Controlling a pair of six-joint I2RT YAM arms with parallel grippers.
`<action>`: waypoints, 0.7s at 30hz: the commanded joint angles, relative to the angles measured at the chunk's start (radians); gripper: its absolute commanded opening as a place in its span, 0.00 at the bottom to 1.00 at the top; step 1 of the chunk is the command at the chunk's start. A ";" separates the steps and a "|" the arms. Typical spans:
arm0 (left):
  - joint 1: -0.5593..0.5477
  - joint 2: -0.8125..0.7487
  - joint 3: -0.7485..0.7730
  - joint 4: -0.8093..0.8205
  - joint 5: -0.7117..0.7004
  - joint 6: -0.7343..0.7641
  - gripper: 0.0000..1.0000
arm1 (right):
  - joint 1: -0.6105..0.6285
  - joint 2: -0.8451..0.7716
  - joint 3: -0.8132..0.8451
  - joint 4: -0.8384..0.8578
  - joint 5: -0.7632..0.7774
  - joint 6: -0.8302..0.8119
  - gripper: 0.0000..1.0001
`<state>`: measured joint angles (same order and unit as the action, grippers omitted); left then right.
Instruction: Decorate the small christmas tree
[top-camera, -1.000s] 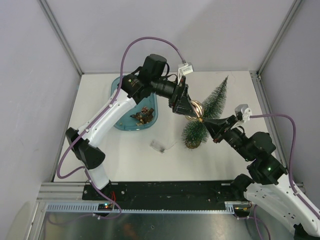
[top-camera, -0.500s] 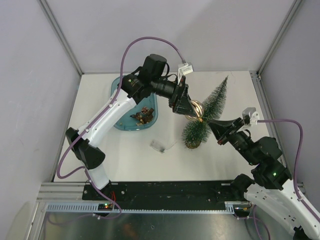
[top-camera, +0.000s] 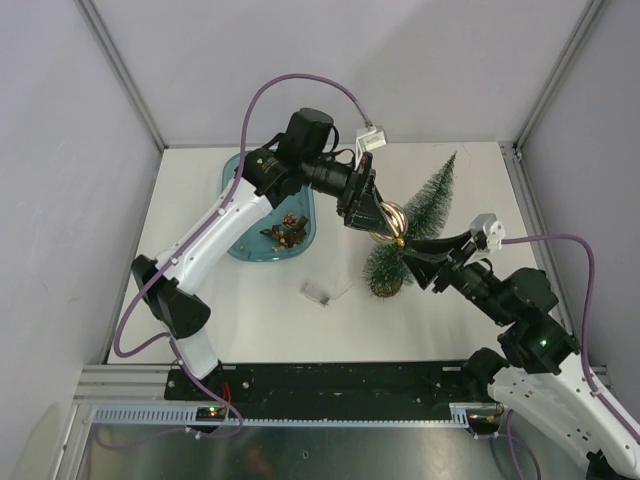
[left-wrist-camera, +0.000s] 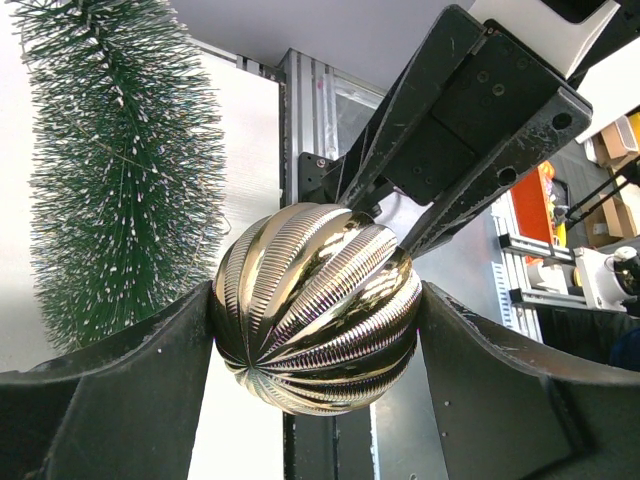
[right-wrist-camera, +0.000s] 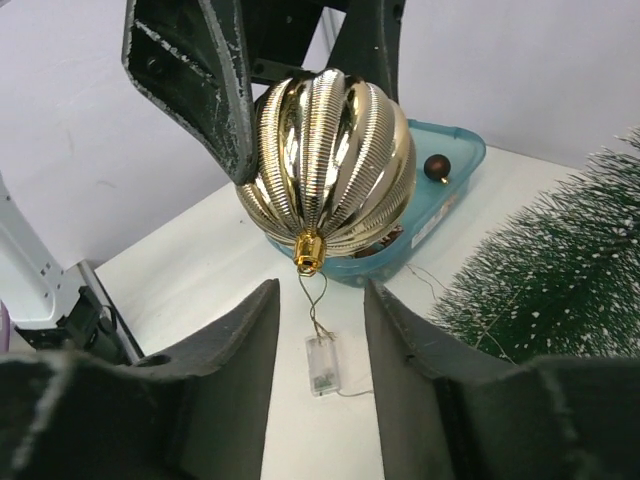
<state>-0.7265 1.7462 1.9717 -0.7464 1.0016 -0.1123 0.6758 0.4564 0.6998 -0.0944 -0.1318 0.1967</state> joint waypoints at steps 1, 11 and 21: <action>-0.002 -0.026 0.045 0.003 0.052 0.020 0.43 | -0.020 0.005 -0.001 0.059 -0.105 -0.002 0.39; -0.001 -0.030 0.046 0.003 0.049 0.019 0.43 | -0.070 0.003 0.000 0.079 -0.148 0.034 0.11; -0.001 -0.034 0.038 0.003 0.034 0.022 0.43 | -0.093 -0.013 -0.001 0.060 -0.141 0.049 0.00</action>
<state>-0.7265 1.7462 1.9717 -0.7460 1.0245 -0.1043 0.5926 0.4591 0.6994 -0.0700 -0.2710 0.2348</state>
